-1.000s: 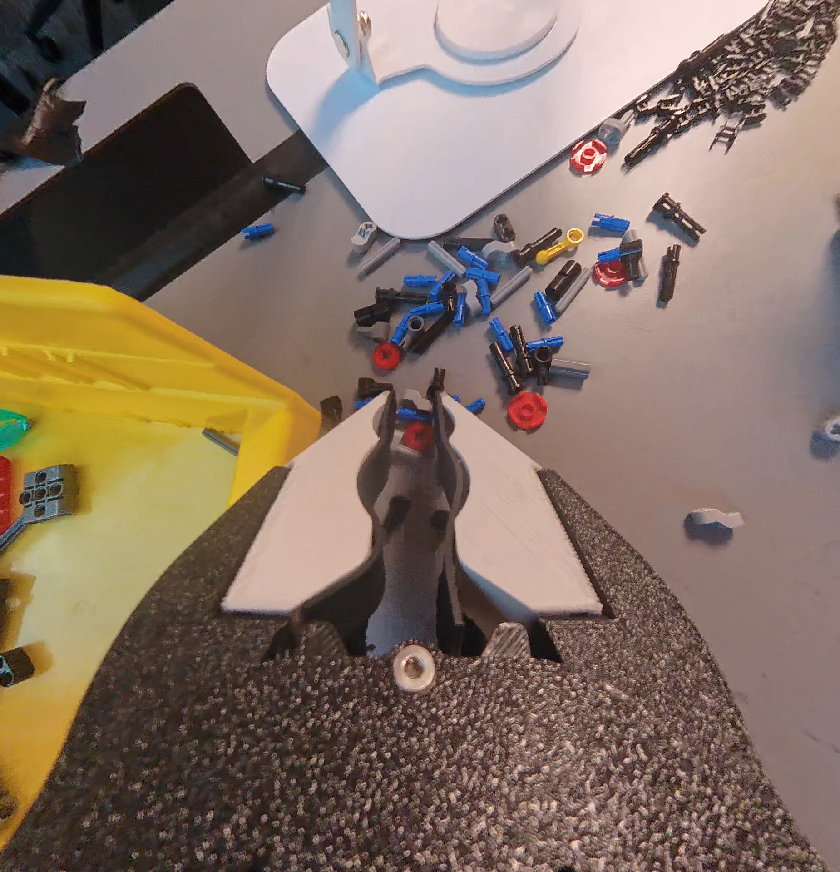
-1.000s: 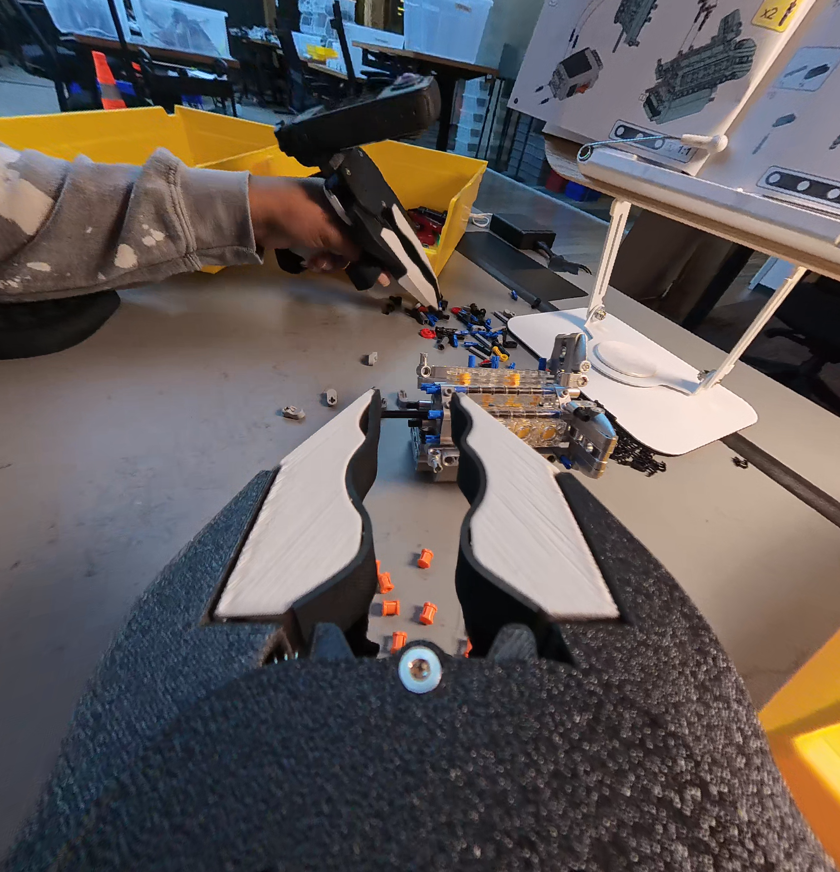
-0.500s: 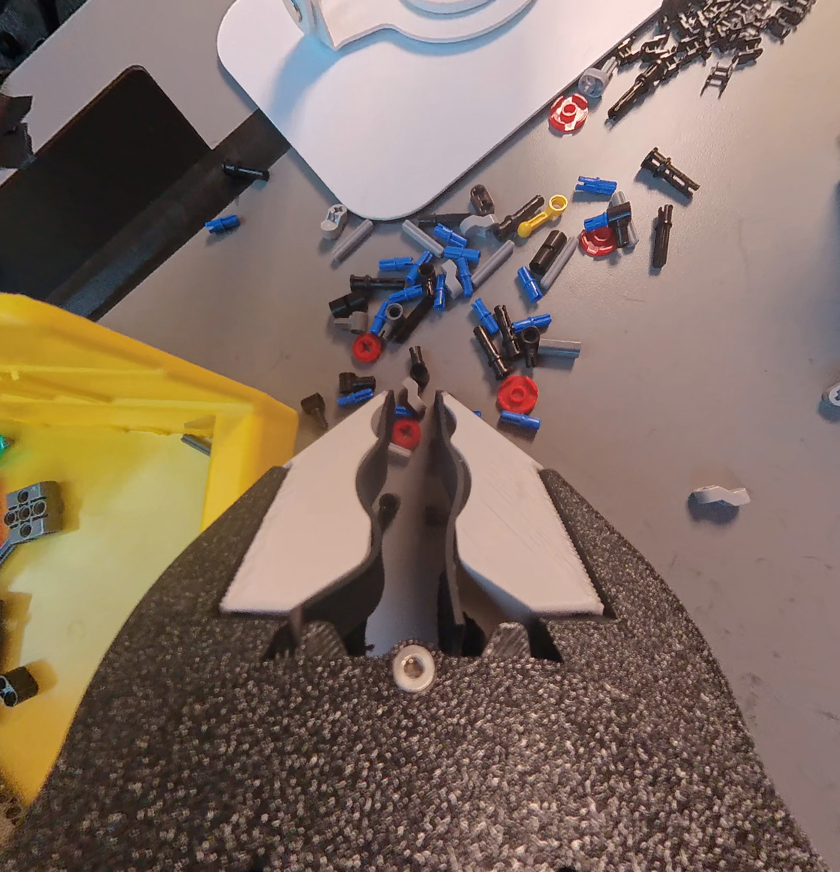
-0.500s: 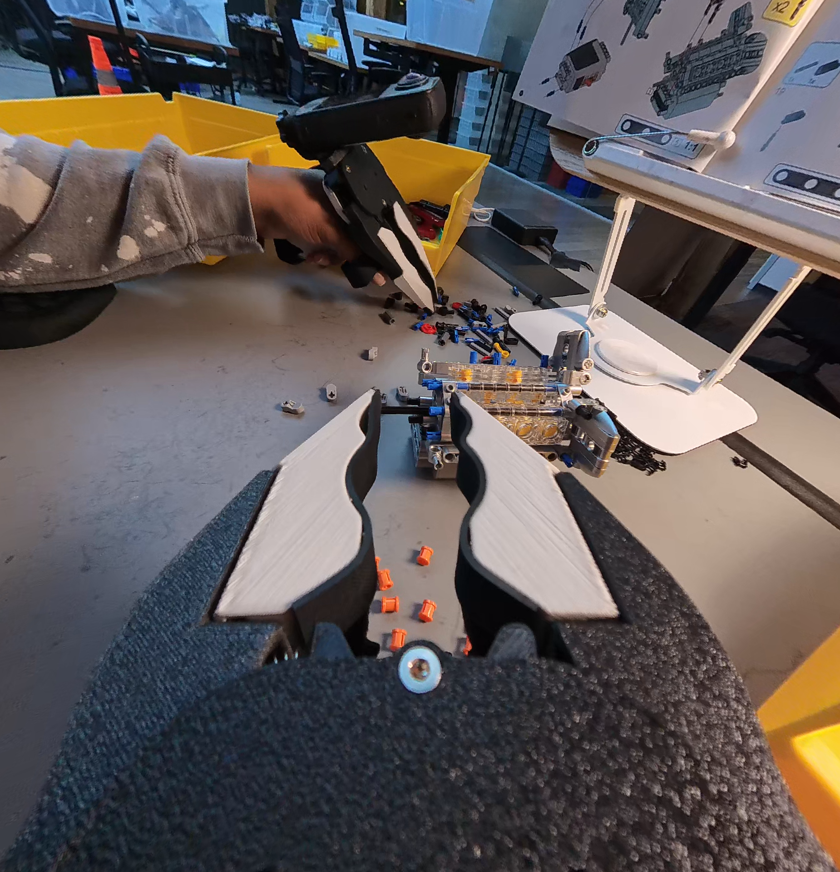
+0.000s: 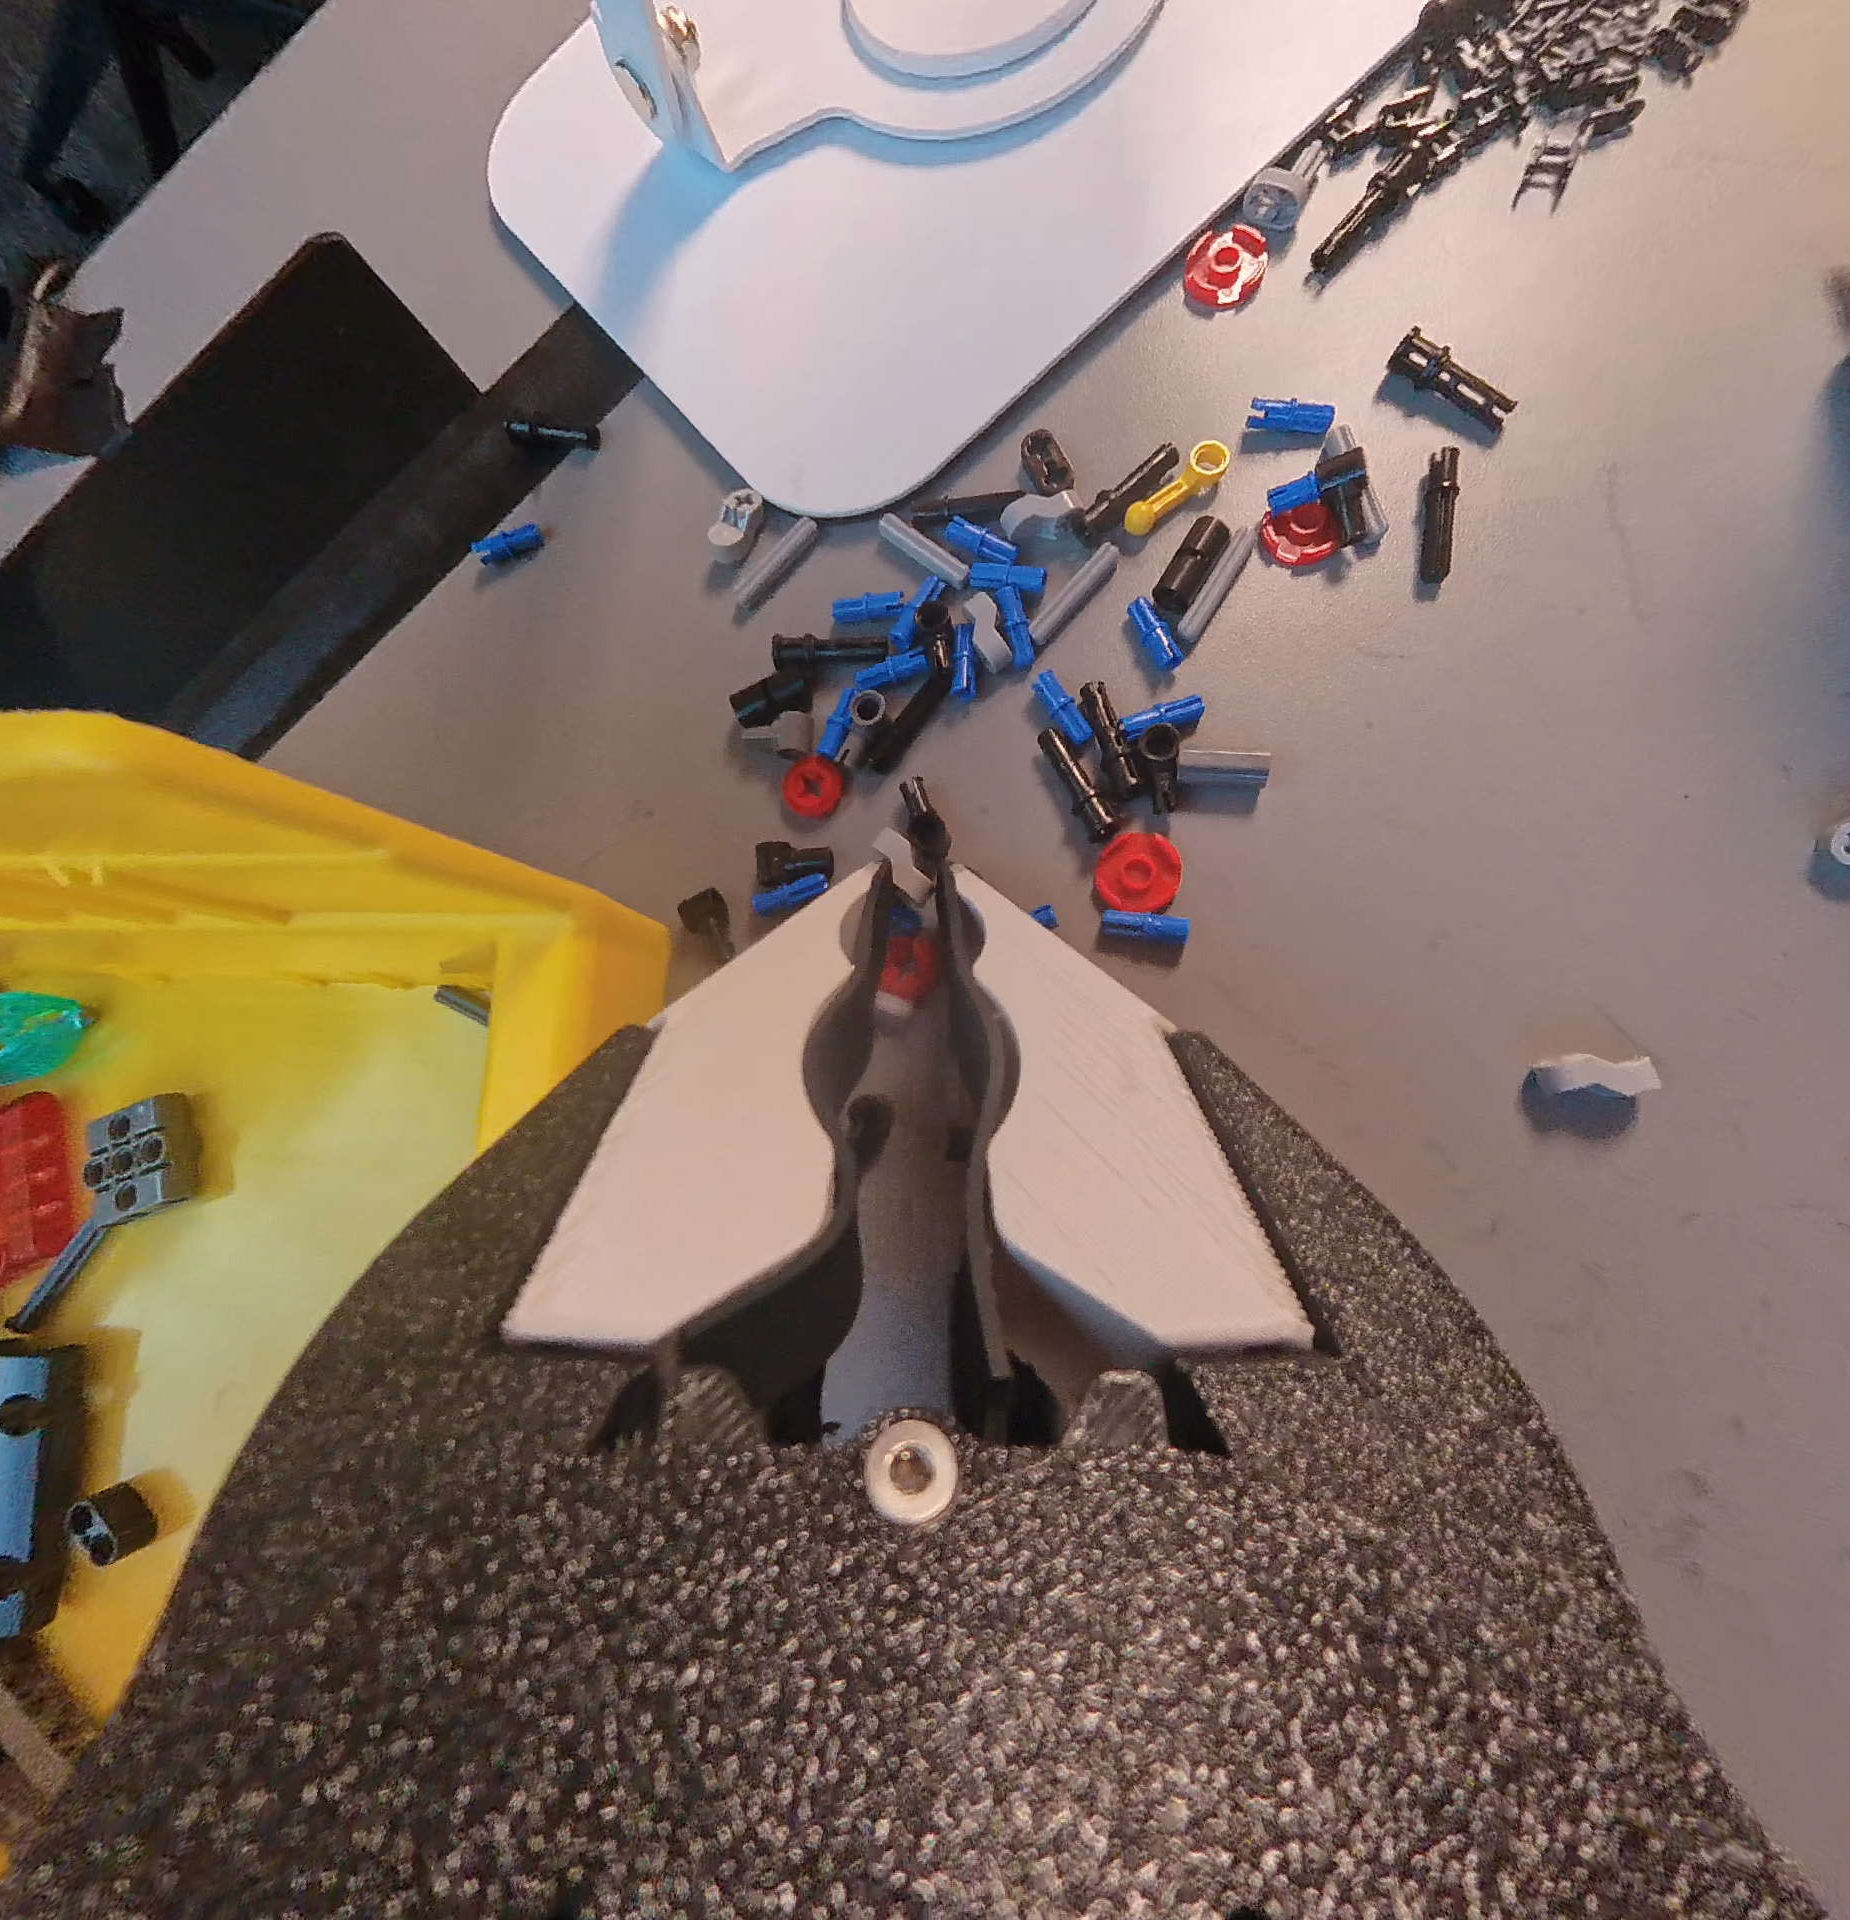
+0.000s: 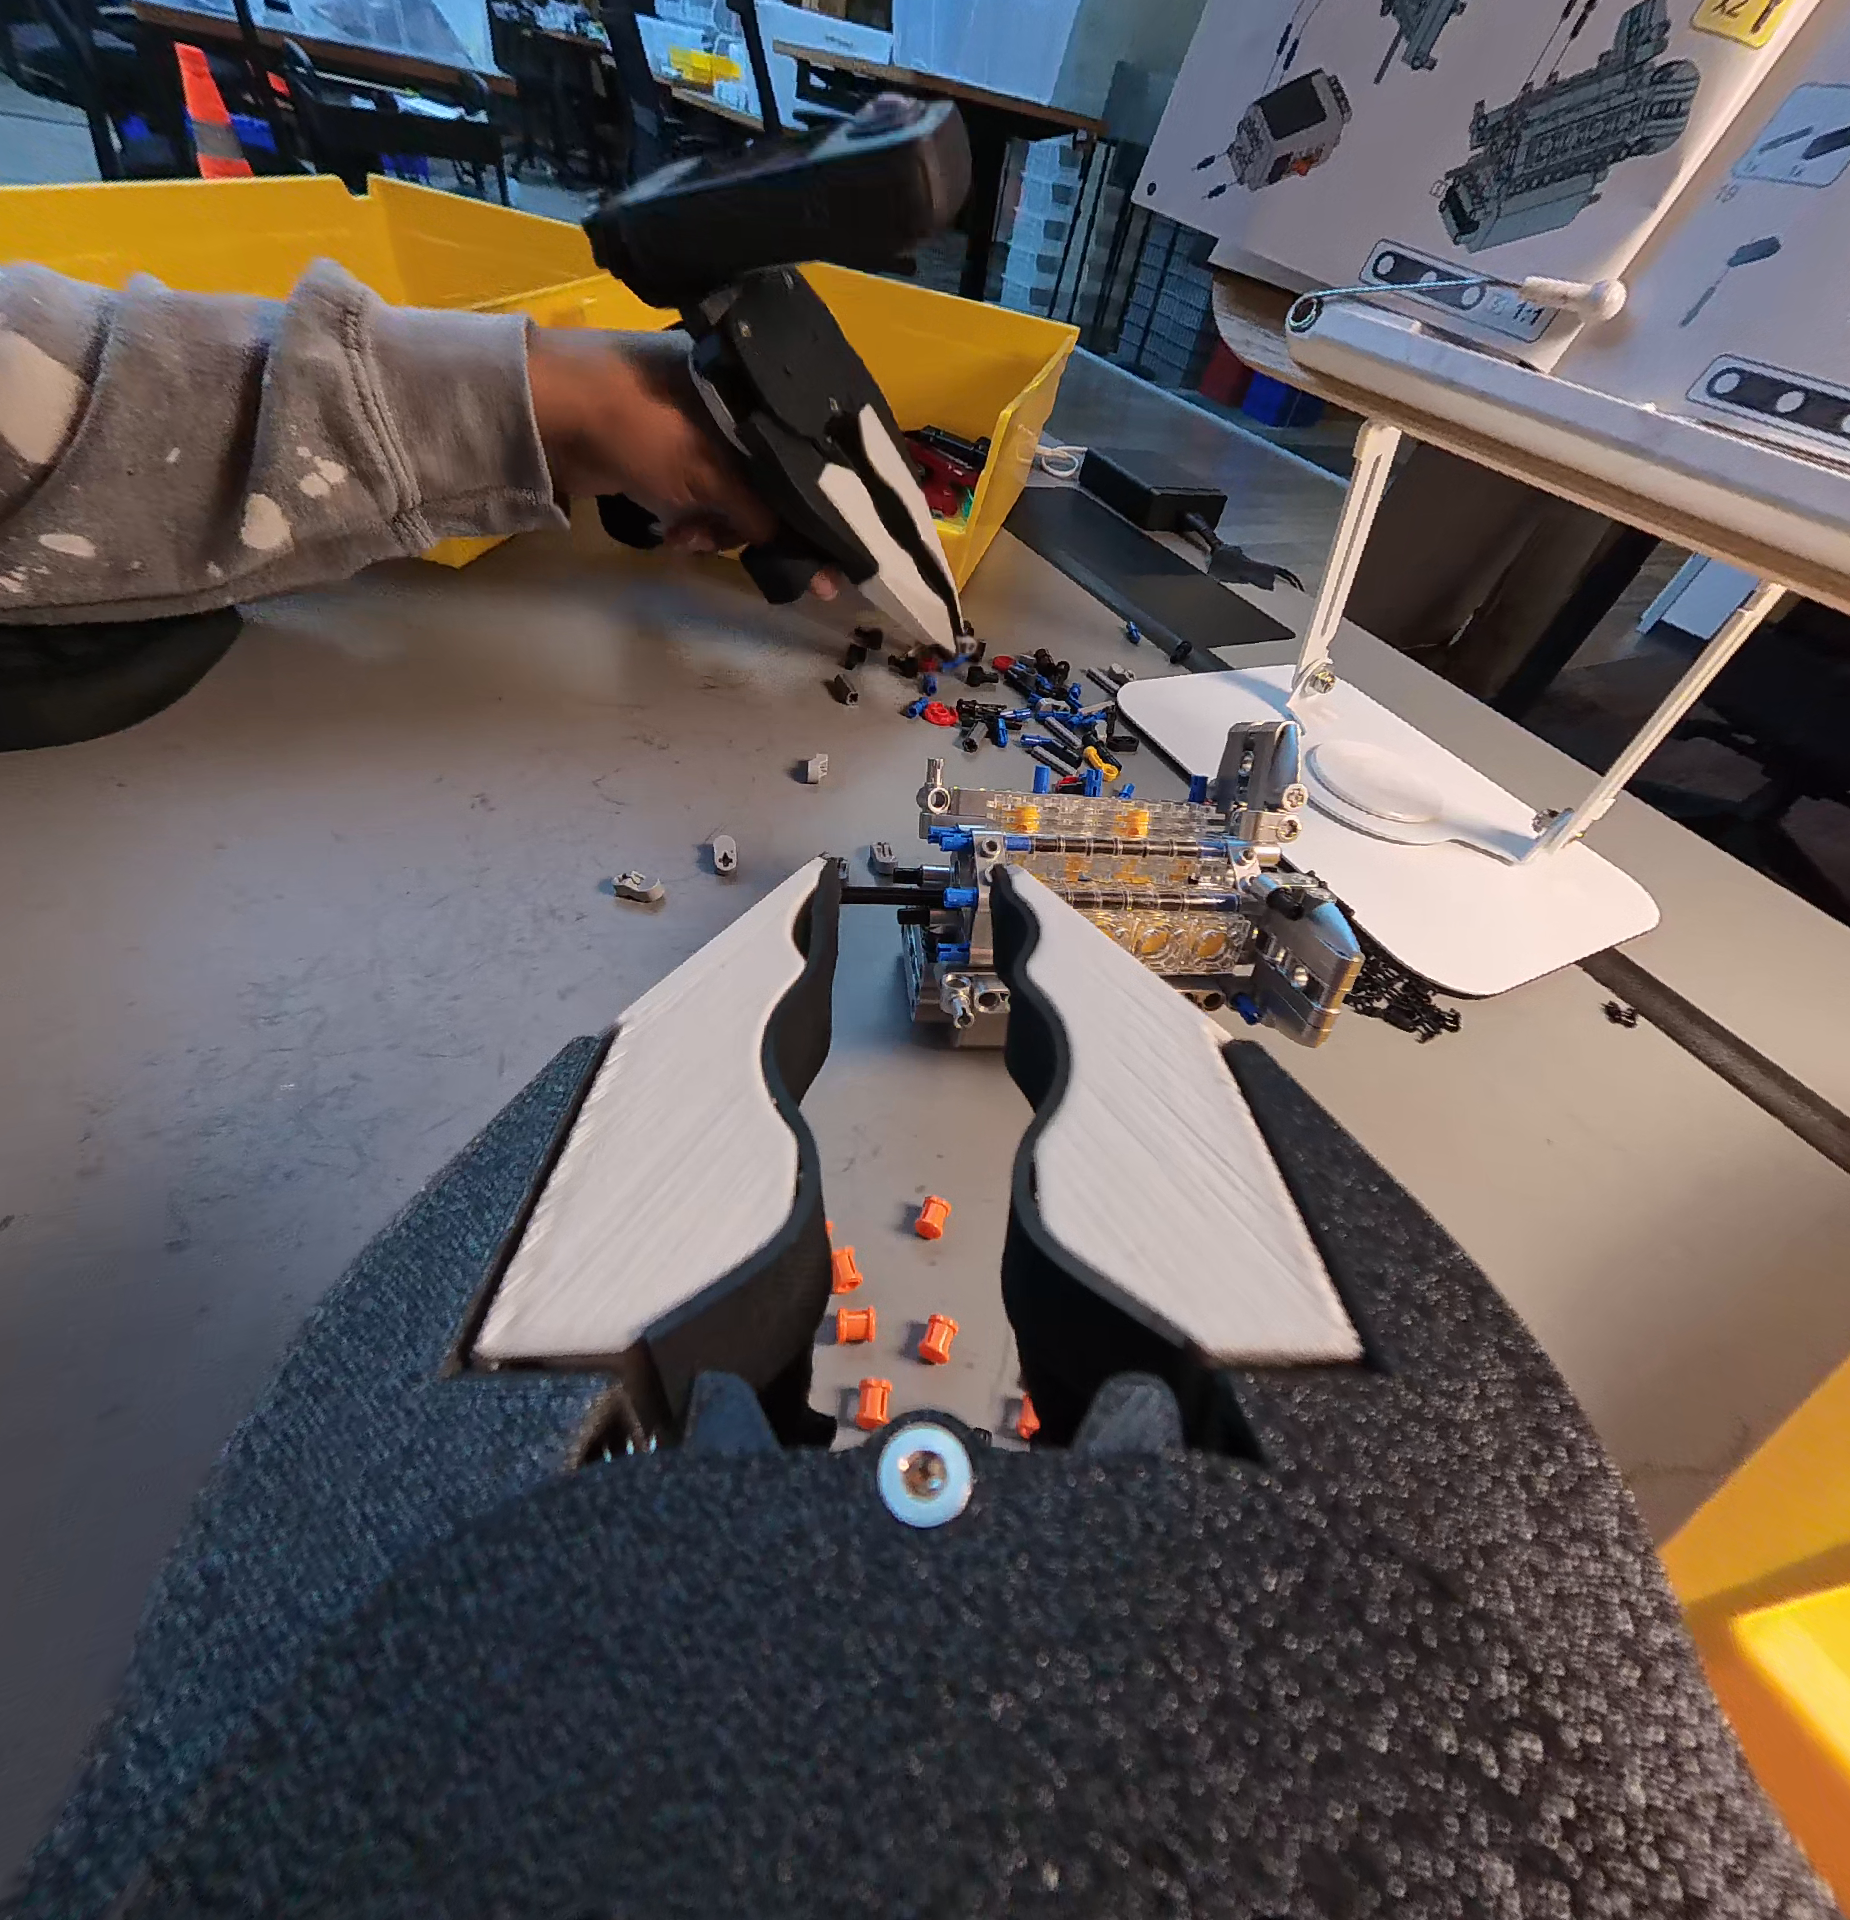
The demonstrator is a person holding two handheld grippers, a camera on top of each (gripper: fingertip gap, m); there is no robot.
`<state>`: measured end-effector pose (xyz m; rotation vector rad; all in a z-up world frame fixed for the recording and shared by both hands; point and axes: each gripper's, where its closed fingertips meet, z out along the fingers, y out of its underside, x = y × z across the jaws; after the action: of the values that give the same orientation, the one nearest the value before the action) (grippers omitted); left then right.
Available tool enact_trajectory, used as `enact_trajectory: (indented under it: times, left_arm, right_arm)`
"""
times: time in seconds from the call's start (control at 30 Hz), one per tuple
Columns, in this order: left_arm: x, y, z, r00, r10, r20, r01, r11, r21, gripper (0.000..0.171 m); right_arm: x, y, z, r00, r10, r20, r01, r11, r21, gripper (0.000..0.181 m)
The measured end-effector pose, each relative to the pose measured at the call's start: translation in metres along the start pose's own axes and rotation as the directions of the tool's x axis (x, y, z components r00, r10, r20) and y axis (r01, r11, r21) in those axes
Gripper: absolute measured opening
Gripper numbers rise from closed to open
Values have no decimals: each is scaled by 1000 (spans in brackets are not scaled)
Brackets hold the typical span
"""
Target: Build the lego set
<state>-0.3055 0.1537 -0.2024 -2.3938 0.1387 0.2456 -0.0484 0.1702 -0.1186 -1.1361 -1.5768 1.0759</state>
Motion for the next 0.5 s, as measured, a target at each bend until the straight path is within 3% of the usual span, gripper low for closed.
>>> enact_trajectory:
  times: [0.07,0.1,0.2,0.3,0.4,0.5]
  left_arm:
    - [10,-10,-22,999,41,-33,-39,998,38,6]
    - [28,-17,-36,991,74,-112,-66,995,74,6]
    - [112,-15,-74,882,215,-420,-164,974,155,7]
    - [166,4,-80,801,274,-533,-209,961,180,6]
    - [179,16,-70,796,270,-541,-217,963,161,6]
    - [164,9,-68,823,237,-516,-173,970,170,10]
  right_arm:
    - [1,-1,-1,1000,-4,-6,4,1000,2,28]
    - [2,-1,-1,1000,-5,-8,5,1000,3,28]
    - [2,-1,-1,1000,4,-6,-4,1000,6,28]
    - [1,1,1,1000,15,4,-15,1000,1,28]
    - [1,1,0,1000,7,3,-7,1000,5,28]
    - [1,0,0,1000,1,0,-1,1000,3,28]
